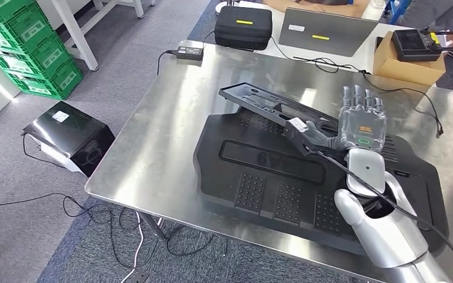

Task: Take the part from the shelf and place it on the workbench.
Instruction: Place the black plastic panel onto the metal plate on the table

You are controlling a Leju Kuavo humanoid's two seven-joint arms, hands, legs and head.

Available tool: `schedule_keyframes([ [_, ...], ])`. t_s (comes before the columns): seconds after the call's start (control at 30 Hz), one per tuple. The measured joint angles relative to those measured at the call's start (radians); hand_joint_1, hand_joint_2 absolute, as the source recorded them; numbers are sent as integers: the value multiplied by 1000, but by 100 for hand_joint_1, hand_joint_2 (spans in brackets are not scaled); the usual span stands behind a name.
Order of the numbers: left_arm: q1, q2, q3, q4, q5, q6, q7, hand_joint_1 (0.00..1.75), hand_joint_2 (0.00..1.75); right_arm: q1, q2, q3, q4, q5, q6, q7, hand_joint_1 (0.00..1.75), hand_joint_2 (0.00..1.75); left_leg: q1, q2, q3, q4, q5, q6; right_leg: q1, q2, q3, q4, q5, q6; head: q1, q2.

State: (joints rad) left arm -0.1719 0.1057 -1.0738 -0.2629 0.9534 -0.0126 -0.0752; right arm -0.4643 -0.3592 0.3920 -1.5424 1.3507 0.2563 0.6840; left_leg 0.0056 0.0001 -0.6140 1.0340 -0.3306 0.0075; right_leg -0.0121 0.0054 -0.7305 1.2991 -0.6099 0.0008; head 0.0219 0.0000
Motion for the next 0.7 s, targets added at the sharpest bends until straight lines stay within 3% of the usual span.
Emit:
schedule_keyframes([
  [0.03, 1, 0, 0, 0, 1, 0, 0, 0, 0, 5, 1, 0, -7, -2, -8, 0, 0, 0, 0, 0, 0, 0, 0, 0, 0, 0, -13, 25, 0, 0, 4, 0],
  [0.07, 3, 0, 0, 0, 1, 0, 0, 0, 0, 10, 1, 0, -16, -3, -15, 0, 0, 0, -1, 0, 1, 1, -1, 0, 0, -1, -7, 10, 19, -1, 8, 0],
  [0.13, 4, 0, 0, 0, 2, 0, 0, 0, 0, 16, 3, -1, -44, -6, -29, 0, 0, 0, -1, 0, 4, 2, -4, -2, 0, -3, 52, -115, 88, -6, 17, 0],
  [0.2, 5, 0, 0, 0, 2, 0, -1, 0, 0, 29, 3, -8, -85, -21, -51, 0, 0, 0, -3, -2, 4, 6, -7, -9, 5, -5, 106, -229, 127, -14, 22, 0],
  [0.27, 10, 0, 0, 0, 3, 2, -2, 0, 0, 58, 2, -26, -138, -65, -89, 0, 0, 0, -5, -4, 5, 6, -8, -18, 11, -4, 118, -257, 127, -21, 21, 0],
  [0.37, 19, 2, 0, 0, 4, 5, -2, 0, 0, 95, -4, -59, -212, -138, -135, 0, 0, 0, -4, -3, 2, 27, -28, -35, 5, -3, 122, -267, 133, -37, 14, 0],
  [0.47, 21, 3, 1, 0, 10, 14, 0, 0, 0, 114, -15, -76, -264, -350, -280, -5, 0, 0, 2, -3, -62, 187, -121, -49, 2, -3, 126, -271, 135, -49, -7, 0],
  [0.53, 24, 3, 1, 1, 19, 20, 3, 0, 0, 126, -40, -78, -284, -576, -446, -14, 0, 0, 5, -3, -105, 282, -153, -54, 3, -2, 127, -270, 135, -49, -19, 0],
  [0.57, 26, 4, 2, 1, 25, 22, 4, 0, 0, 131, -58, -79, -292, -669, -523, -22, 0, 0, 7, -3, -104, 281, -142, -56, 3, -1, 127, -270, 134, -49, -24, 0],
  [0.6, 29, 5, 3, 1, 31, 23, 4, 0, 0, 135, -78, -82, -301, -743, -592, -33, 0, 0, 9, -3, -84, 240, -114, -56, 2, 0, 128, -269, 133, -48, -27, 0],
  [0.67, 33, 7, 6, 1, 39, 25, 5, 0, 0, 141, -113, -90, -319, -826, -678, -53, 0, 0, 12, -3, -19, 105, -51, -53, 3, 3, 129, -265, 129, -41, -33, 0],
  [0.7, 34, 8, 8, 2, 41, 26, 5, 0, 0, 144, -127, -93, -327, -845, -697, -60, 0, 0, 12, -3, 5, 52, -33, -49, 4, 5, 129, -263, 128, -36, -35, 0],
])
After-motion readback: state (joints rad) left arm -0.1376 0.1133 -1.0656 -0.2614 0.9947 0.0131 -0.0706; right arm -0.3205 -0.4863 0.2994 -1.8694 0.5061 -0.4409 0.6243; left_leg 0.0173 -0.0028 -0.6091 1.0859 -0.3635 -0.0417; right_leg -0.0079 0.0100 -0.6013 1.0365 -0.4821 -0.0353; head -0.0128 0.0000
